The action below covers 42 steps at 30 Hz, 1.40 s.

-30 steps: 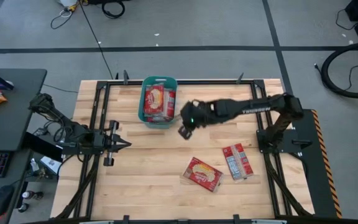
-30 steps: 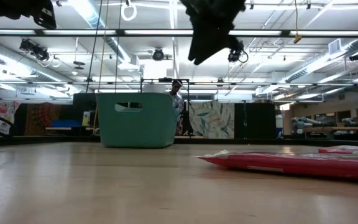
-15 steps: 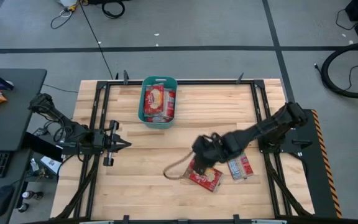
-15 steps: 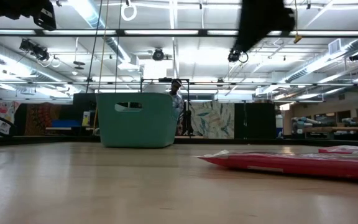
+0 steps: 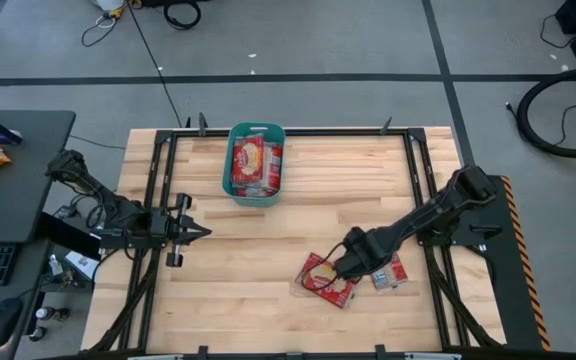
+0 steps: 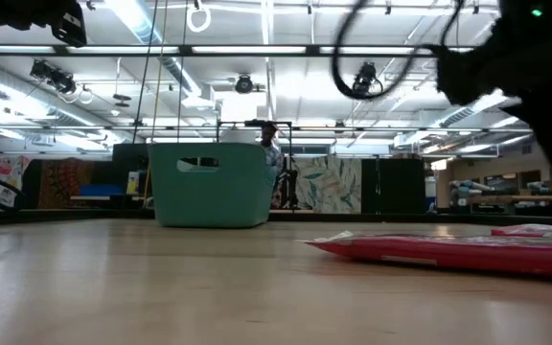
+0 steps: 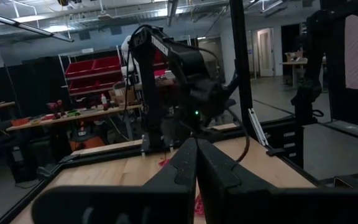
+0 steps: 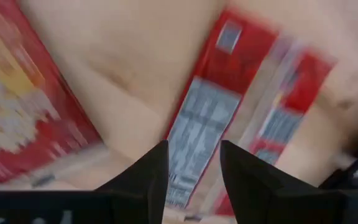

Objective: Sort popcorn bags into baskets
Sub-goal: Put the red popcorn bag into the green bin

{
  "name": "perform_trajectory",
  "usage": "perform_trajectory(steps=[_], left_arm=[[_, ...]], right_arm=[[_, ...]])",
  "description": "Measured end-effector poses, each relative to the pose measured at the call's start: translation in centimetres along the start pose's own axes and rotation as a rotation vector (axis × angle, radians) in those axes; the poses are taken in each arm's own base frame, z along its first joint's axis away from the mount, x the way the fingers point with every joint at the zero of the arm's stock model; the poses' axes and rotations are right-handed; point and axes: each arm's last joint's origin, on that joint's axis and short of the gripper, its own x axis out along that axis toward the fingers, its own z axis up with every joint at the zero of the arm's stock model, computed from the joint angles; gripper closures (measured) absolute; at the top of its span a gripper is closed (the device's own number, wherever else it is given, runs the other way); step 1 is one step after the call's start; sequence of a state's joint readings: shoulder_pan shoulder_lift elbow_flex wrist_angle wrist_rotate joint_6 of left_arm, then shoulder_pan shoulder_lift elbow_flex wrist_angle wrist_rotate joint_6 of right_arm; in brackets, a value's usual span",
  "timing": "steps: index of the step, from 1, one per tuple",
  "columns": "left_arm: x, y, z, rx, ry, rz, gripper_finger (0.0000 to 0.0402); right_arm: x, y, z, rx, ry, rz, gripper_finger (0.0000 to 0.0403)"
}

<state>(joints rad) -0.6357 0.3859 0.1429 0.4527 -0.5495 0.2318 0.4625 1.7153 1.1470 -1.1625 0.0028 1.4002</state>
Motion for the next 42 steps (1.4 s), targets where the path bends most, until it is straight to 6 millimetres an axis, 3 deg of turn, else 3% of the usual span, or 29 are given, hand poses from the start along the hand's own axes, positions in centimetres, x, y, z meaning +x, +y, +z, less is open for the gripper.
perform_trajectory(steps=[6, 16, 24, 30, 42], left_arm=[[0.0, 0.0, 0.0, 0.001, 0.001, 0.000, 0.0388], [0.0, 0.1, 0.3, 0.002, -0.024, 0.005, 0.0388], [0.0, 0.2, 0.8, -0.004, -0.075, 0.019, 0.0388], [0.0, 0.2, 0.7, -0.008, -0.062, 0.015, 0.0388], [0.0, 0.2, 0.6, -0.075, -0.060, 0.012, 0.0388]], right_arm=[[2.1, -0.5, -1.5, 0.010, 0.091, -0.020, 0.0247], [3.0, -0.1, -2.9, -0.038, -0.022, 0.022, 0.0224], [3.5, -1.0, -3.4, 0.026, 0.097, -0.054, 0.0213], [3.5, -1.6, -4.8, 0.091, 0.070, -0.118, 0.0213], [5.9, -2.3, -4.4, 0.058, 0.103, -0.074, 0.0227]])
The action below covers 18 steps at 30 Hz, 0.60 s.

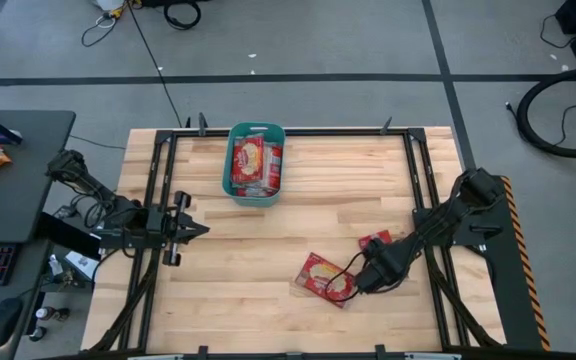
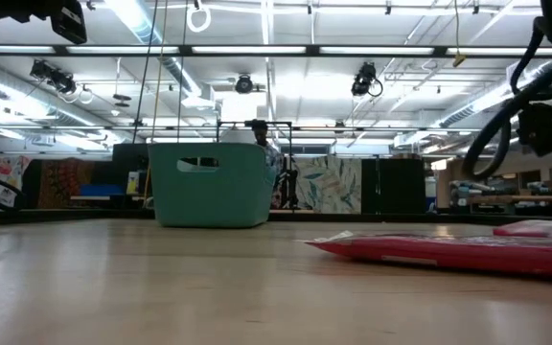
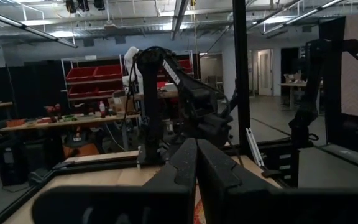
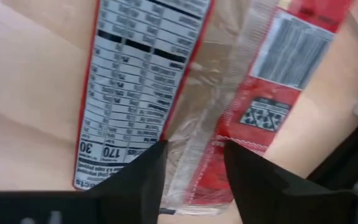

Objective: Sort popcorn bags into baskets
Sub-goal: Put the red popcorn bag into the green bin

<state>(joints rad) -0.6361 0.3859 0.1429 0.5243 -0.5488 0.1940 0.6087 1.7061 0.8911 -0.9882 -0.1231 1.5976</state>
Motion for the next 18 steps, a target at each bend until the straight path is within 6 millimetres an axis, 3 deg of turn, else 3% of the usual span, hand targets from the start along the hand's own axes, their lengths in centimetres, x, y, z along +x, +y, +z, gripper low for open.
perform_trajectory(steps=[11, 18], left_arm=[[0.0, 0.0, -0.1, 0.004, 0.005, -0.001, 0.0388], [0.0, 0.0, -0.1, 0.005, 0.006, -0.001, 0.0388]], right_arm=[[0.0, 0.5, 0.1, -0.064, 0.001, 0.043, 0.0386], [-2.2, 1.0, -0.1, -0.093, -0.034, 0.002, 0.0386]])
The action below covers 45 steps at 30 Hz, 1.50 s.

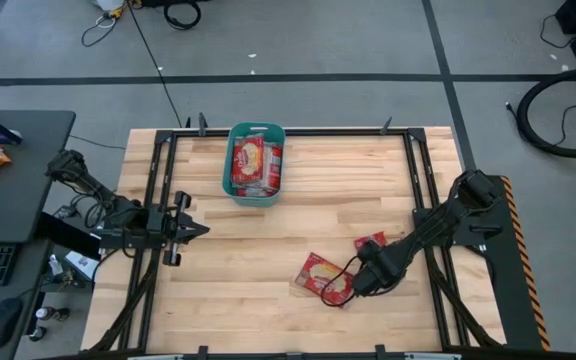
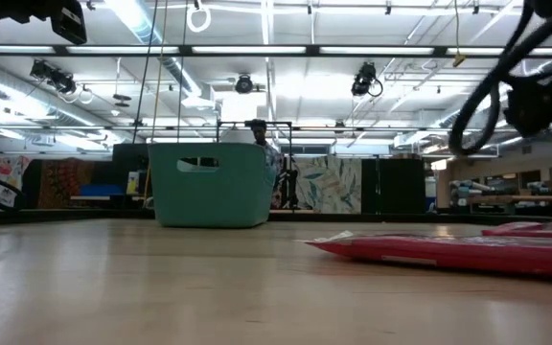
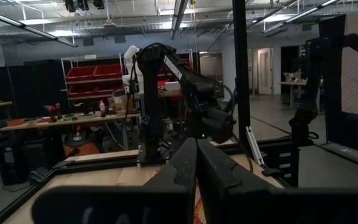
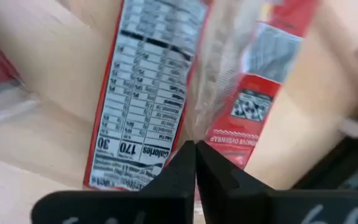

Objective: Sort popcorn bags into baskets
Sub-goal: Put the red popcorn bag into the green bin

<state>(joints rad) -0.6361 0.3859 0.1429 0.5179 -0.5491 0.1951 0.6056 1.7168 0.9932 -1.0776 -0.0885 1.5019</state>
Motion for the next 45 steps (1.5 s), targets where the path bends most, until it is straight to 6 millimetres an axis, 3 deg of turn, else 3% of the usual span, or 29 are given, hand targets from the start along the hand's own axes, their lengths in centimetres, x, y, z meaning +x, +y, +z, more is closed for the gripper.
perform_trajectory(steps=[10, 19, 33, 45], left_arm=[[0.0, 0.0, 0.0, 0.000, 0.000, 0.000, 0.0388], [0.0, 0.0, 0.0, 0.000, 0.000, 0.000, 0.0388], [0.0, 0.0, 0.0, 0.001, 0.000, 0.000, 0.0388], [0.0, 0.0, 0.0, 0.002, -0.001, 0.000, 0.0388]], right_arm=[[-4.3, 1.2, 0.8, -0.019, -0.149, 0.047, 0.0398], [-9.1, 2.4, 3.9, -0.044, -0.399, 0.169, 0.0398], [-14.4, 4.3, 12.3, -0.188, -0.837, 0.453, 0.0398], [-17.7, 2.1, 20.1, -0.222, -1.151, 0.588, 0.0398]])
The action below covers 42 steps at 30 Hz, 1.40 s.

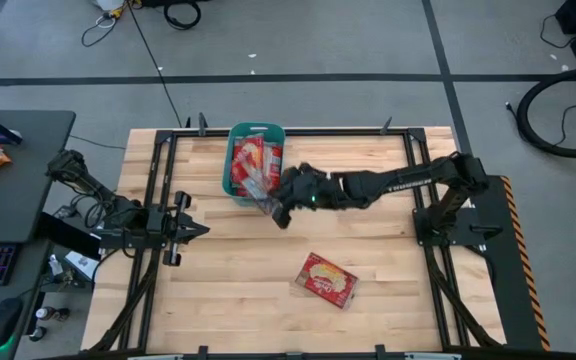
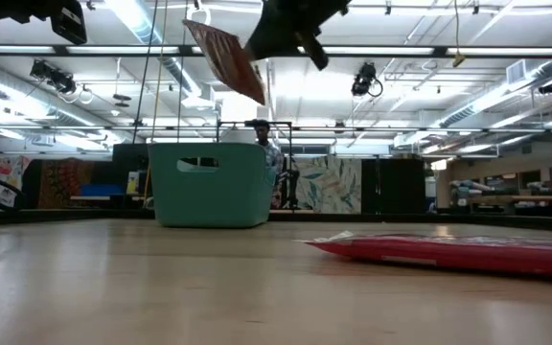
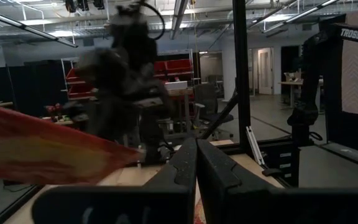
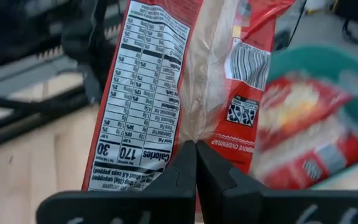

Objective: Sort popcorn bags into baskets
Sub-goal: Put the red popcorn bag into the green bin

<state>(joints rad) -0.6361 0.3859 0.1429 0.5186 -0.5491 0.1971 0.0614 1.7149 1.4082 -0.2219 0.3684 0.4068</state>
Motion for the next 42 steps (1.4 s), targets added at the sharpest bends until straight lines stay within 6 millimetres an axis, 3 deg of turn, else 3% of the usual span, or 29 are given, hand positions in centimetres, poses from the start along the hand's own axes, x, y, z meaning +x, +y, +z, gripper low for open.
perform_trajectory(steps=[4, 9, 19, 28, 36, 42], left_arm=[[0.0, 0.0, 0.0, 0.000, 0.000, 0.000, 0.0388], [0.0, 0.0, 0.0, 0.000, 0.000, 0.000, 0.0388], [0.0, 0.0, -0.1, 0.006, 0.012, -0.002, 0.0388], [0.0, 0.0, -0.1, 0.014, 0.013, -0.002, 0.0388], [0.0, 0.0, -0.1, 0.013, 0.013, -0.002, 0.0388], [0.0, 0.0, -0.2, 0.012, 0.019, -0.003, 0.0388]], right_arm=[[0.7, -1.5, 1.5, 0.005, -0.082, -0.002, 0.0398], [3.1, -2.6, 2.4, 0.021, -0.204, 0.034, 0.0398], [8.5, -5.3, 1.2, 0.105, -0.309, -0.037, 0.0398], [11.5, -8.1, 0.0, 0.182, -0.293, -0.116, 0.0398], [14.7, -9.1, -0.6, 0.204, -0.253, -0.094, 0.0390], [15.1, -10.5, -0.6, 0.243, -0.193, -0.122, 0.0369]])
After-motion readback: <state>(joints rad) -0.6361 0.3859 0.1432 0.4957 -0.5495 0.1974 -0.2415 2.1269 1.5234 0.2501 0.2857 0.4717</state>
